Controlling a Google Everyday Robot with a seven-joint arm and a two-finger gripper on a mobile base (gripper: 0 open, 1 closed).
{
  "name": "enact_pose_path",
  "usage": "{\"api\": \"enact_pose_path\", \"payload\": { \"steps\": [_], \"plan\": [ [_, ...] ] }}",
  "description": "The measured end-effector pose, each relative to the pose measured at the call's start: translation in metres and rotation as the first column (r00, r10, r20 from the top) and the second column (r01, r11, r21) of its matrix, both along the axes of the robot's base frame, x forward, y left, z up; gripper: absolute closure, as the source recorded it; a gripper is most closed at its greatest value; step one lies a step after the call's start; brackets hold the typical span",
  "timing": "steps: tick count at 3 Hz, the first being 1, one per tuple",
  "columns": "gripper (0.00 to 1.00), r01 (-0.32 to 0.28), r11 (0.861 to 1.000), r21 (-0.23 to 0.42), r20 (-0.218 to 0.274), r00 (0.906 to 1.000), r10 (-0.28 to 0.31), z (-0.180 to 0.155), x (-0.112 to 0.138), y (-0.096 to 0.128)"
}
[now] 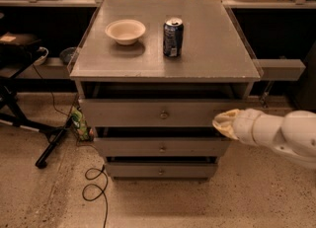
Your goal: Close top drawer
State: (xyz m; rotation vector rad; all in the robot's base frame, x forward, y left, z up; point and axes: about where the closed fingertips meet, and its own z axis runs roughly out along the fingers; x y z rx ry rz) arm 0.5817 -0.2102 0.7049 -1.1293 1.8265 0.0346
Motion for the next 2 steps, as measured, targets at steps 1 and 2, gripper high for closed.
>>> {"api": "enact_pose_path", "payload": {
  "steps": [1,2],
  "plan": [
    [0.11,0.007,1.000,0.003,0.000,1.0000,-0.007,0.0004,-0.0059,-0.0034],
    [0.00,0.007,1.000,0.003,0.000,1.0000,-0.007,0.0004,-0.0059,-0.0033]
  ]
}}
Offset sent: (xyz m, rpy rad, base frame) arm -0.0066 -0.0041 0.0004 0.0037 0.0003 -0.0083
